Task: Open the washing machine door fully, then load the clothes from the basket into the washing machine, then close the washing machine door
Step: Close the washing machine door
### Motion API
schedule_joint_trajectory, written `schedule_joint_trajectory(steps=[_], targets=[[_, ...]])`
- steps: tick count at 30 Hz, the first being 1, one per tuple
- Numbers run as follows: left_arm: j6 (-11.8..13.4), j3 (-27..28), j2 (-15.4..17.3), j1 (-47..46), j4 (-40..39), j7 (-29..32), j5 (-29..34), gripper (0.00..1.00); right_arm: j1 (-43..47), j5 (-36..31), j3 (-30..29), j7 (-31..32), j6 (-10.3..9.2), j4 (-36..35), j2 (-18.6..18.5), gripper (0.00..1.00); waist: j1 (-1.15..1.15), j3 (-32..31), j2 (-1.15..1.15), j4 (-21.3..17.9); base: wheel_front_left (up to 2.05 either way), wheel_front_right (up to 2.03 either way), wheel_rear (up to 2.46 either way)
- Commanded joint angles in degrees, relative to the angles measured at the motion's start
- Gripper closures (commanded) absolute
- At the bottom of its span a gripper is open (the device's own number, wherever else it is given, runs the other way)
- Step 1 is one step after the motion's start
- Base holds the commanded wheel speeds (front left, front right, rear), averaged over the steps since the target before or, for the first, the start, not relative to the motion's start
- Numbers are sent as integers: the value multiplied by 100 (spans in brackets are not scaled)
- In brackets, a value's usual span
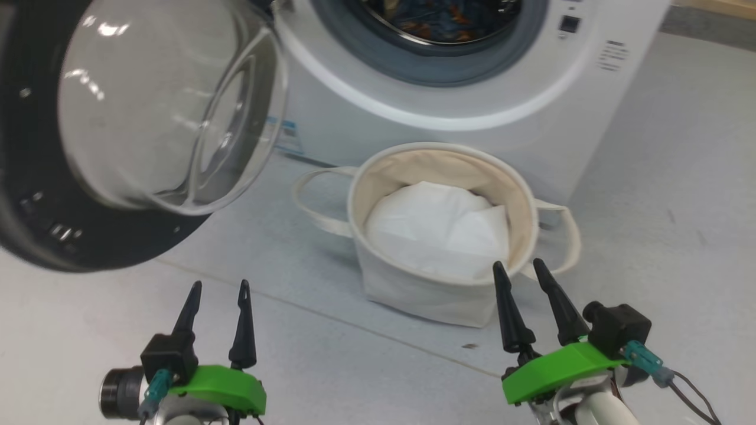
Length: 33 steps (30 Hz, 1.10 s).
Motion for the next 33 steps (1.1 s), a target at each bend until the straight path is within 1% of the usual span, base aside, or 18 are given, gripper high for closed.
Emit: schedule_joint_trajectory(steps=[1, 8, 12, 13, 18, 23, 33], targets=[[51, 163, 53, -131, -225, -69, -68, 0, -230, -55, 160, -70, 1, -176, 13, 0, 0, 91, 0, 313, 0, 0, 0], [101, 165, 53, -44, -326, -69, -95, 0, -253, 77, 474, -70, 1, -232, 13, 0, 0, 48, 0, 856, 0, 0, 0], [117, 135, 53, 22, -373, -69, -108, 0, -217, -48, 434, -70, 1, -192, 13, 0, 0, -13, 0, 1111, 0, 0, 0], [117, 135, 53, 22, -373, -69, -108, 0, -217, -48, 434, -70, 1, -192, 13, 0, 0, -13, 0, 1111, 0, 0, 0], [134, 127, 53, 111, -423, -69, -116, 0, -149, -63, 438, -70, 1, -176, 13, 0, 0, -110, 0, 1352, 0, 0, 0], [131, 152, 53, 202, -469, -69, -86, 0, -91, -30, 464, -70, 1, -167, 13, 0, 0, -213, 0, 1442, 0, 0, 0], [70, 276, 53, 334, -586, -69, 13, 0, -23, 10, 497, -70, 1, -119, 13, 0, 0, -304, 0, 1405, 0, 0, 0]])
